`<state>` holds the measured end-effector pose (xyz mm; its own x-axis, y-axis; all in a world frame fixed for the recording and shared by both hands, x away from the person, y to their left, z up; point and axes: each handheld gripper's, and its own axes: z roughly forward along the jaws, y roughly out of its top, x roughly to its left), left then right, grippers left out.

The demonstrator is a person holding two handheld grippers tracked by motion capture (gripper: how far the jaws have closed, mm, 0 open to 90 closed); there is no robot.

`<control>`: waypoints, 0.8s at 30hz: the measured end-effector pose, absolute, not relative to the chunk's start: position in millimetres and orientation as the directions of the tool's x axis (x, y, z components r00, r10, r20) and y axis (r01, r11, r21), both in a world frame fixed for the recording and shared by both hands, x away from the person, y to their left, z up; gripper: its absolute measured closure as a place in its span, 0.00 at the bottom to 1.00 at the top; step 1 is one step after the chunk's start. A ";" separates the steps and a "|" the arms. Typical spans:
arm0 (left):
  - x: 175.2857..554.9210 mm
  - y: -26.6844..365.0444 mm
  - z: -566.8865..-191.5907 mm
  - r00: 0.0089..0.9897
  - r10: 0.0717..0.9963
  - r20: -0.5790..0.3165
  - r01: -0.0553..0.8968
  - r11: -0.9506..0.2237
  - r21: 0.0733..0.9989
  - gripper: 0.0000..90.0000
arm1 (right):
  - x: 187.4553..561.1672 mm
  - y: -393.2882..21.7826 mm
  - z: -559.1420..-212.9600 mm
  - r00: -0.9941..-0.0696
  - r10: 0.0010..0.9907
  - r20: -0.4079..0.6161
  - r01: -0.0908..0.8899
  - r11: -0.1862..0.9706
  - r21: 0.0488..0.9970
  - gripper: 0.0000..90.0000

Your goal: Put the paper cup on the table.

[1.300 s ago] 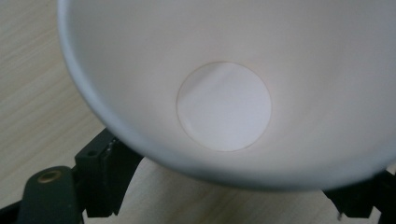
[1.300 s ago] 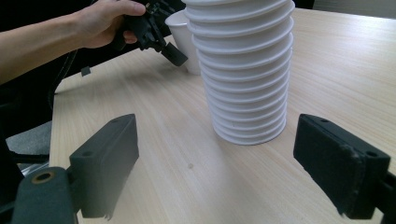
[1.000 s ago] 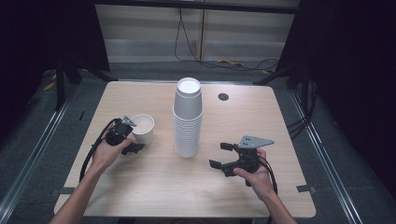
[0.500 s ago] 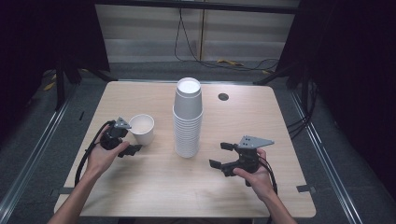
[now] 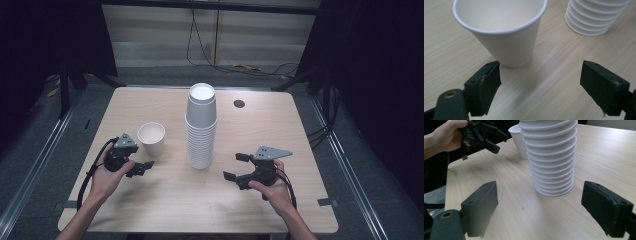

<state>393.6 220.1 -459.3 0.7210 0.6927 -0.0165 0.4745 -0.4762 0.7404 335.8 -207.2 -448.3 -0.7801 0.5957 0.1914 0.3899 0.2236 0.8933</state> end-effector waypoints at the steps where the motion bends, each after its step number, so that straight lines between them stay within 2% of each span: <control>1: 390.1 219.9 -460.0 0.720 0.693 -0.036 0.472 -0.452 0.757 0.19 | 335.6 -207.4 -448.2 -0.778 0.599 0.191 0.391 0.222 0.893 0.15; 9: 370.8 219.6 -465.7 0.720 0.693 -0.038 0.428 -0.401 0.810 0.18 | 332.6 -208.0 -449.7 -0.766 0.617 0.179 0.391 0.227 0.892 0.15; 13: 362.9 218.5 -465.2 0.725 0.681 -0.102 0.441 -0.345 0.829 0.18 | 330.8 -207.5 -450.4 -0.763 0.621 0.178 0.395 0.230 0.890 0.15; 16: 354.6 212.6 -466.2 0.739 0.667 -0.093 0.413 -0.340 0.844 0.18 | 329.0 -208.4 -450.5 -0.758 0.628 0.175 0.397 0.232 0.888 0.15; 19: 347.6 205.5 -467.8 0.738 0.674 -0.029 0.367 -0.365 0.855 0.18 | 327.5 -210.5 -450.3 -0.756 0.633 0.167 0.395 0.237 0.888 0.15; 21: 343.6 201.2 -468.6 0.752 0.656 -0.068 0.374 -0.339 0.863 0.18 | 326.6 -212.6 -450.1 -0.752 0.637 0.169 0.396 0.232 0.888 0.15; 24: 337.1 193.1 -471.0 0.773 0.630 -0.073 0.362 -0.343 0.866 0.18 | 325.3 -214.4 -450.7 -0.747 0.643 0.168 0.401 0.235 0.885 0.15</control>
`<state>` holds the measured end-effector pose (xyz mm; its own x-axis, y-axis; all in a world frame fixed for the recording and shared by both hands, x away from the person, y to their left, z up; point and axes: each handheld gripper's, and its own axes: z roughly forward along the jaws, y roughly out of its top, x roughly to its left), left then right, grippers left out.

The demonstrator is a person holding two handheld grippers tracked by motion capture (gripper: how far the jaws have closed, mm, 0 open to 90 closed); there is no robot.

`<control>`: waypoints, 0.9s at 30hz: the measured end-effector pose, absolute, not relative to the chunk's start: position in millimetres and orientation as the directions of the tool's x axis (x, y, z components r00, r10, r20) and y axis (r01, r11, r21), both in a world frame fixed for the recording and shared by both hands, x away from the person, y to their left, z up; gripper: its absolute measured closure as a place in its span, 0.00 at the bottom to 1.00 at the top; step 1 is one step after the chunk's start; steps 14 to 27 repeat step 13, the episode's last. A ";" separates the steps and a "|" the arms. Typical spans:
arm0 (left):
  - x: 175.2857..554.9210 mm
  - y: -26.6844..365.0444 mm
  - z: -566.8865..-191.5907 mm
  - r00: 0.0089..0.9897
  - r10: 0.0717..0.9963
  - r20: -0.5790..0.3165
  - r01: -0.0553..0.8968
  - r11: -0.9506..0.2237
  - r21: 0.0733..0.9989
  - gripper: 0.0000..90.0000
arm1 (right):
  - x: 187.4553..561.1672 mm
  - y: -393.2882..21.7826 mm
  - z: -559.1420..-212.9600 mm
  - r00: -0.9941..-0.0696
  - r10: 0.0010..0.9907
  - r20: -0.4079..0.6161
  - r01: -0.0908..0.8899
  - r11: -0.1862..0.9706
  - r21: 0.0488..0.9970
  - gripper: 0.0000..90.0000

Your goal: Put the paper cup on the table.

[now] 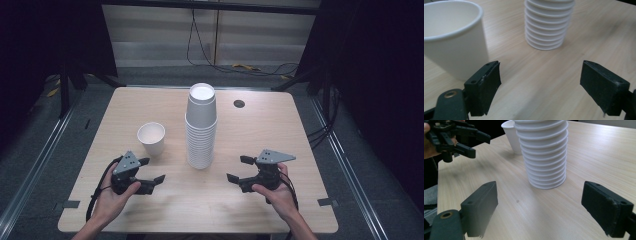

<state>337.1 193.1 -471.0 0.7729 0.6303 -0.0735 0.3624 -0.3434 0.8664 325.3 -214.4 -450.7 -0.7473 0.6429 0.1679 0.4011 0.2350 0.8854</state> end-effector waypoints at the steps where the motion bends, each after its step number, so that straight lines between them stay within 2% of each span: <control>1: 335.5 190.7 -472.4 0.774 0.627 -0.090 0.371 -0.334 0.866 0.18 | 324.6 -215.1 -451.6 -0.746 0.646 0.162 0.398 0.236 0.887 0.15; 7: 331.8 181.3 -480.9 0.744 0.641 -0.190 0.437 -0.250 0.864 0.18 | 319.5 -215.6 -454.5 -0.734 0.658 0.166 0.403 0.225 0.887 0.15; 11: 326.7 177.6 -485.9 0.757 0.631 -0.172 0.413 -0.257 0.874 0.18 | 318.8 -215.2 -460.0 -0.729 0.662 0.175 0.420 0.230 0.878 0.15; 27: 326.5 178.3 -488.6 0.760 0.626 -0.176 0.417 -0.260 0.871 0.18 | 320.0 -215.1 -462.5 -0.724 0.667 0.176 0.429 0.236 0.872 0.15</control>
